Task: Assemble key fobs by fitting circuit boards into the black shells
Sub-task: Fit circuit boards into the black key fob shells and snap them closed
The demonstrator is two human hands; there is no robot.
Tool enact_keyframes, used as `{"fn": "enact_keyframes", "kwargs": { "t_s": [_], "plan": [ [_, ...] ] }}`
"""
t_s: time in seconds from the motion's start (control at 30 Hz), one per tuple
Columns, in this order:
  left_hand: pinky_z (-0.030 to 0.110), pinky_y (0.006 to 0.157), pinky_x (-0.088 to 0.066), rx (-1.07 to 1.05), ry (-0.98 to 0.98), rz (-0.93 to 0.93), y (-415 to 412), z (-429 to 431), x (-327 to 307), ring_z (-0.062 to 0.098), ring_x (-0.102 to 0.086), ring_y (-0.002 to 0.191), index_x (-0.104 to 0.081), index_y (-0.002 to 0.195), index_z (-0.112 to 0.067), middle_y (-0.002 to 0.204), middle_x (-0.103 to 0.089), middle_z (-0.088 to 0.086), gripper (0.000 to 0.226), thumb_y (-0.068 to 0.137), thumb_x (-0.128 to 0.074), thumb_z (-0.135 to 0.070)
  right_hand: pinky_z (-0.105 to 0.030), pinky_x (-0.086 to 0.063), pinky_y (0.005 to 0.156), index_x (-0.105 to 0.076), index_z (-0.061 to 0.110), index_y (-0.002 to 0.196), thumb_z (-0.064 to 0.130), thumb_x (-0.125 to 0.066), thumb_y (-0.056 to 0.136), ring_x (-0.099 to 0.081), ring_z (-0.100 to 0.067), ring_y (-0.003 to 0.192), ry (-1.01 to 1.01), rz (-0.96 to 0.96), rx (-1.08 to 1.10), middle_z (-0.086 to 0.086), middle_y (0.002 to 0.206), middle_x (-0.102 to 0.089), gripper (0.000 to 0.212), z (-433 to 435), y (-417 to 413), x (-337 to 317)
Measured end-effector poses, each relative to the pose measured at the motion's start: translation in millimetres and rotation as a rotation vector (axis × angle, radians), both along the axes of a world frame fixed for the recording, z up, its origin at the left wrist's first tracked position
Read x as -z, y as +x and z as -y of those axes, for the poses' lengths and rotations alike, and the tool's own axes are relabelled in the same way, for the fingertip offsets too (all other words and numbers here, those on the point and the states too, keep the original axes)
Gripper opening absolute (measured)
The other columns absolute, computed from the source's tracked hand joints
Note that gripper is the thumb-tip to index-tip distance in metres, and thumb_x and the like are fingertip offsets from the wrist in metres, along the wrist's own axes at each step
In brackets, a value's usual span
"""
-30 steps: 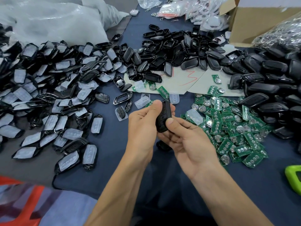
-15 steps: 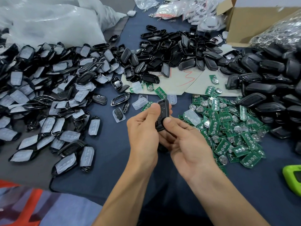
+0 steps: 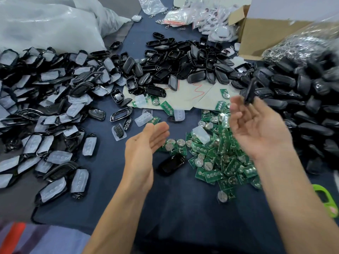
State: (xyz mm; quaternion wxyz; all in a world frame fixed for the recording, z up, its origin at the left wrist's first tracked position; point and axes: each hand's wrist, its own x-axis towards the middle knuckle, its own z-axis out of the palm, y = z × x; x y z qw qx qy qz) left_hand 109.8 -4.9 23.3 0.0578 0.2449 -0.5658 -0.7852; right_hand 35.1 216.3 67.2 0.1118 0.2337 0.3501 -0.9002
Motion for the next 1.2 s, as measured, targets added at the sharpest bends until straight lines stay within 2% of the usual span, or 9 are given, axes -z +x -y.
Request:
{"fn": "enact_keyframes", "kwargs": {
  "t_s": [0.23,0.3,0.4,0.5,0.7,0.83,1.0,1.1,1.2],
  "plan": [
    [0.017,0.078,-0.059,-0.111,-0.086,0.001,-5.4,16.2,7.9,0.014,-0.078,0.096,-0.081,0.093,-0.018,0.097,-0.082,0.001,0.026,0.103,-0.057,-0.014,-0.016,-0.050,0.066,-0.081,0.026,0.099,0.020,-0.067,0.093,-0.067,0.004,0.069,1.310,-0.297,-0.252,0.011,0.090,-0.078,0.016,28.2,-19.2,18.0],
    [0.016,0.076,-0.058,-0.143,-0.116,-0.009,-8.0,22.9,10.8,0.014,-0.078,0.093,-0.081,0.092,-0.018,0.096,-0.082,0.001,0.026,0.103,-0.058,-0.013,-0.007,-0.049,0.075,-0.079,0.025,0.111,0.017,-0.061,0.096,-0.066,0.010,0.081,1.474,-0.463,-0.342,0.011,0.102,-0.078,0.025,51.9,-22.5,22.4],
    [0.018,0.072,-0.058,-0.173,-0.188,0.019,-12.7,29.8,17.9,0.017,-0.078,0.091,-0.082,0.088,-0.020,0.093,-0.082,0.001,0.027,0.101,-0.060,-0.012,-0.034,-0.045,0.106,-0.062,0.022,0.140,0.014,-0.053,0.097,-0.060,-0.026,0.123,1.607,-0.595,-0.602,-0.012,0.134,-0.065,0.045,90.9,-37.9,30.0],
    [0.024,0.072,-0.061,-0.202,-0.330,0.066,-17.0,29.0,25.1,0.013,-0.077,0.085,-0.082,0.078,-0.029,0.086,-0.081,-0.005,0.030,0.096,-0.063,-0.015,-0.040,-0.040,0.095,-0.055,0.020,0.145,0.006,-0.058,0.092,-0.052,-0.037,0.119,1.770,-0.723,-0.728,-0.017,0.117,-0.065,0.055,121.8,-48.9,38.0],
    [0.034,0.081,-0.065,-0.177,-0.441,0.018,-13.6,26.2,26.5,0.001,-0.075,0.079,-0.081,0.077,-0.046,0.086,-0.079,-0.016,0.029,0.090,-0.064,-0.026,-0.034,-0.030,0.071,-0.065,0.024,0.094,0.003,-0.064,0.085,-0.052,-0.029,0.082,1.747,-0.787,-0.511,0.000,0.079,-0.060,0.024,131.0,-38.7,44.5],
    [0.020,0.095,-0.056,-0.087,-0.527,-0.156,-11.1,23.4,25.6,-0.006,-0.069,0.108,-0.067,0.124,-0.055,0.116,-0.073,-0.028,0.048,0.086,-0.072,-0.028,-0.018,-0.041,0.052,-0.068,0.017,0.084,0.007,-0.073,0.086,-0.050,-0.007,0.048,1.128,-0.570,-0.607,0.001,0.056,-0.065,0.011,130.3,-29.4,30.4],
    [0.010,0.103,-0.043,0.085,-0.777,-0.273,-17.4,25.3,28.7,-0.010,-0.053,0.130,-0.061,0.138,-0.046,0.132,-0.061,-0.037,0.063,0.089,-0.070,-0.009,-0.020,-0.054,0.059,-0.075,0.009,0.087,0.004,-0.059,0.098,-0.064,-0.004,0.057,0.756,-0.382,-0.721,0.008,0.060,-0.068,0.020,130.4,-18.2,22.3],
    [0.008,0.094,-0.046,-0.104,-0.707,-0.260,-14.8,30.8,28.7,-0.009,-0.063,0.115,-0.069,0.130,-0.039,0.117,-0.069,-0.035,0.034,0.098,-0.062,-0.031,-0.022,-0.058,0.063,-0.078,0.011,0.084,0.012,-0.061,0.097,-0.071,-0.013,0.066,0.949,-0.425,-0.734,-0.001,0.071,-0.077,0.022,128.0,-33.5,14.5],
    [0.028,0.064,-0.054,-0.290,-0.531,-0.106,-15.7,39.2,30.3,0.008,-0.069,0.066,-0.077,0.080,-0.032,0.073,-0.076,-0.008,0.031,0.099,-0.055,-0.043,-0.020,-0.054,0.059,-0.078,0.020,0.089,0.014,-0.056,0.096,-0.069,-0.006,0.064,1.401,-0.606,-0.568,0.004,0.083,-0.079,0.024,138.2,-64.0,12.6]
  ]
}}
